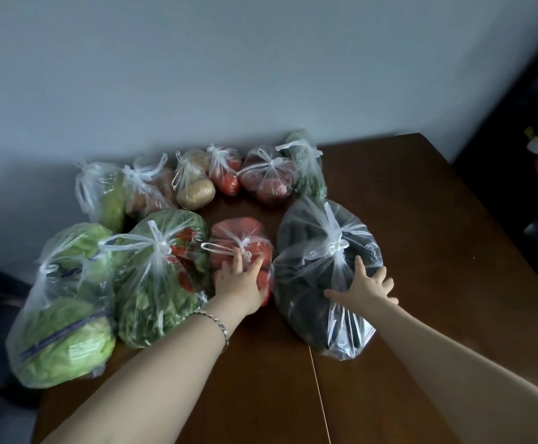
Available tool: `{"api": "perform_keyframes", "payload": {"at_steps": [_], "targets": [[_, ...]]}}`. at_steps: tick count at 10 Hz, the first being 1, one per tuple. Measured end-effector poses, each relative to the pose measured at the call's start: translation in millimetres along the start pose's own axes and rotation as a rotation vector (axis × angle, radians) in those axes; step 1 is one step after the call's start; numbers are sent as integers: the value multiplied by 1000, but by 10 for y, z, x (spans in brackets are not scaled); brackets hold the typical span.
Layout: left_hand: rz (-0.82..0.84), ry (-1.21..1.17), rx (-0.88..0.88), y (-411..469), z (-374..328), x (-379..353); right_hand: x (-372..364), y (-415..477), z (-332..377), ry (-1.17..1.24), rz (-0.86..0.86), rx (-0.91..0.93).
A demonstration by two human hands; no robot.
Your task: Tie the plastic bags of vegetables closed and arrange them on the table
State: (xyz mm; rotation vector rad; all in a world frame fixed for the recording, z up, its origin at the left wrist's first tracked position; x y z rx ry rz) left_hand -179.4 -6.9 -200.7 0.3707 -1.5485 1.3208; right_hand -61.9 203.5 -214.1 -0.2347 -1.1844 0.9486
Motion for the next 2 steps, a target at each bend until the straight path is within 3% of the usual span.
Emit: {"api": "perform_keyframes", "payload": {"at_steps": [1, 2], "targets": [[-22, -22, 39, -212, -131, 240, 168, -188, 129, -140, -50, 140], [-1, -193, -18, -444, -358, 418, 298, -361, 313, -136, 57, 334]]}}
Point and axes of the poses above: each hand's wrist, its own y-axis towards the middle knuckle, its own x-axis out of the back of the hand, z = x × y, the point moved 7 cm from there along y, towards the middle knuckle, and after that the axes turned 15 degrees about y, right-handed, at the moved point
